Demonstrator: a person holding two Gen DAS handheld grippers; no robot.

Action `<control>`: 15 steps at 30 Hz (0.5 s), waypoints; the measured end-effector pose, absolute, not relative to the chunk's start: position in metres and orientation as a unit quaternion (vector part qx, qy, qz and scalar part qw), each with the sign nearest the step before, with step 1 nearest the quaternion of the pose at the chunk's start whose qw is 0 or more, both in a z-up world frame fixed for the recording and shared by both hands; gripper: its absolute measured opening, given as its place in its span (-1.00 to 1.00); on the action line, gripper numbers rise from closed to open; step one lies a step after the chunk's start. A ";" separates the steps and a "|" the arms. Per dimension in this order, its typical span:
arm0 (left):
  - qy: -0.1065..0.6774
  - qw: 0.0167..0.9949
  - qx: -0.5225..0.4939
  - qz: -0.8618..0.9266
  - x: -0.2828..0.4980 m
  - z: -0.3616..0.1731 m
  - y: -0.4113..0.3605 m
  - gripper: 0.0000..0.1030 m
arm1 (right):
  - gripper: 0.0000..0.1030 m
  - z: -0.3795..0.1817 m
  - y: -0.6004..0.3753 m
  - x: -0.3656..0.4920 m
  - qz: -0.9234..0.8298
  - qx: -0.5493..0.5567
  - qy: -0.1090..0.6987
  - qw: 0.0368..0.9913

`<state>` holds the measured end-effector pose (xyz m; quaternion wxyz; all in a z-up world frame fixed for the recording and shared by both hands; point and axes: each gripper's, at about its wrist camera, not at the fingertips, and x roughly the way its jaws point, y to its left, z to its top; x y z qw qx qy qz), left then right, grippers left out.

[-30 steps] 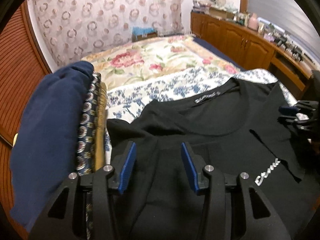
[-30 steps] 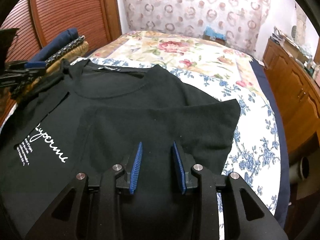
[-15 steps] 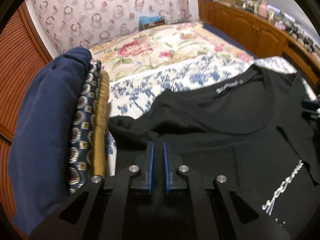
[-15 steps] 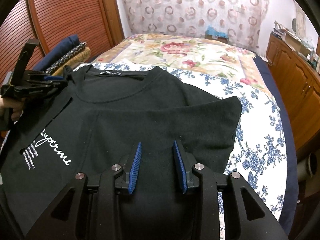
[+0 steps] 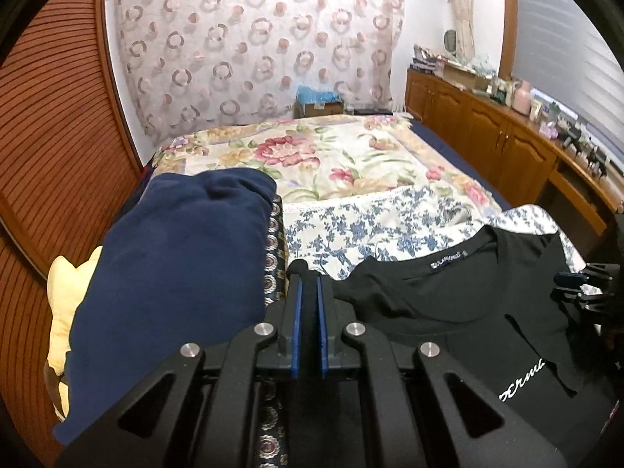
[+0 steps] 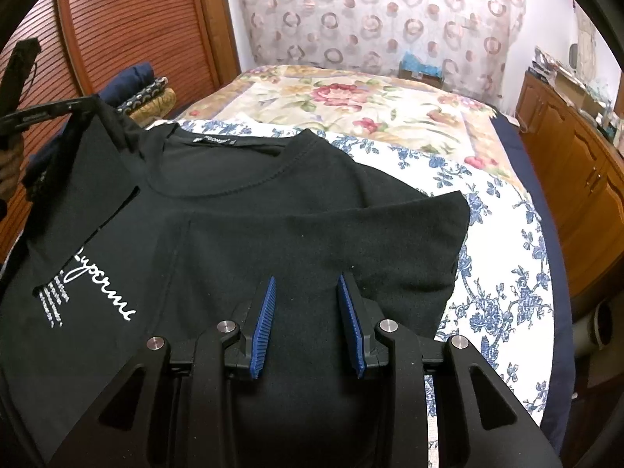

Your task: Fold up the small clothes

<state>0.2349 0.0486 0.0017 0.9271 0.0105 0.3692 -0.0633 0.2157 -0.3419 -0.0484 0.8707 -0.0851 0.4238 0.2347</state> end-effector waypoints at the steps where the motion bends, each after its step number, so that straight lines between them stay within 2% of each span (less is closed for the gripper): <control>1: 0.366 0.928 0.008 -0.065 0.233 0.003 0.048 -0.91 | -0.37 -0.047 -0.344 0.217 0.226 -0.086 0.423 0.873; 3: 0.361 0.930 0.000 -0.069 0.230 0.006 0.050 -0.91 | -0.36 -0.043 -0.351 0.220 0.203 -0.089 0.416 0.882; 8: 0.354 0.932 -0.007 -0.076 0.226 0.009 0.047 -0.91 | -0.17 -0.033 -0.375 0.237 0.165 -0.078 0.408 0.894; 15: 0.346 0.934 -0.003 -0.084 0.218 0.014 0.041 -0.91 | -0.15 -0.040 -0.388 0.261 0.157 -0.067 0.433 0.885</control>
